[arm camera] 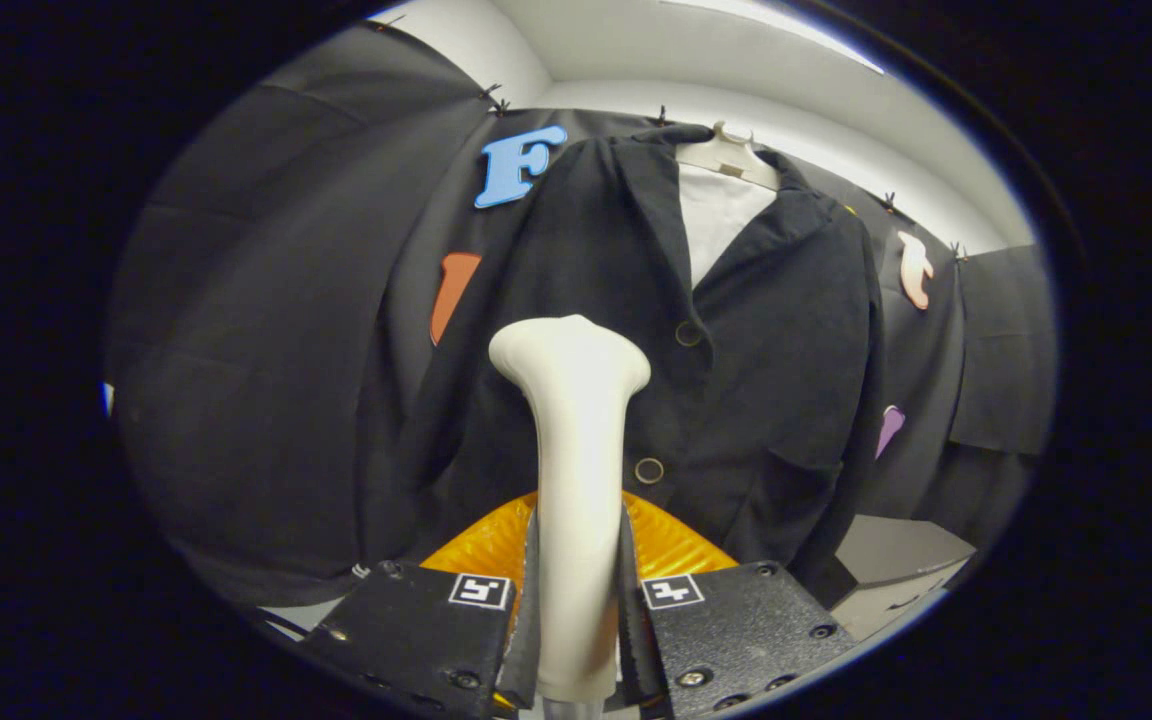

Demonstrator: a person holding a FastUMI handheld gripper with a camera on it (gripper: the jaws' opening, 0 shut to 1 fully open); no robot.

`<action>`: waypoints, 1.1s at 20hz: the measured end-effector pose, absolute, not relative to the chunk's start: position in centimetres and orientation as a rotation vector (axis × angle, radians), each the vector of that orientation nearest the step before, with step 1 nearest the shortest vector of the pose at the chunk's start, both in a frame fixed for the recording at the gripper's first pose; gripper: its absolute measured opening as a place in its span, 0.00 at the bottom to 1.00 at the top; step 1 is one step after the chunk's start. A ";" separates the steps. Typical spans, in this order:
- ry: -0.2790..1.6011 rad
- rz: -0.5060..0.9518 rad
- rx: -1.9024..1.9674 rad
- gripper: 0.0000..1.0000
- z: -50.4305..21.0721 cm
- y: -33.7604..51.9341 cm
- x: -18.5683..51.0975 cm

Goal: Iron the clothes twice with a garment steamer, once on the left side and once on the right side.

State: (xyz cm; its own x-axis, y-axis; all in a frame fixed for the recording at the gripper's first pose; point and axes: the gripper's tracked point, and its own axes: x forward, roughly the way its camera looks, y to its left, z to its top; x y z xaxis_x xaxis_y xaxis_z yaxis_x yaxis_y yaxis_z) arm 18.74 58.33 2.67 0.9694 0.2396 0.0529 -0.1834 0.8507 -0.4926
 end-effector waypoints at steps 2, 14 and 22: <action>-0.086 0.216 -0.520 0.35 1.3 58.0 18.7; 0.122 0.131 -0.558 0.35 -6.6 53.8 18.4; 0.273 0.121 -0.546 0.35 -11.2 51.3 17.1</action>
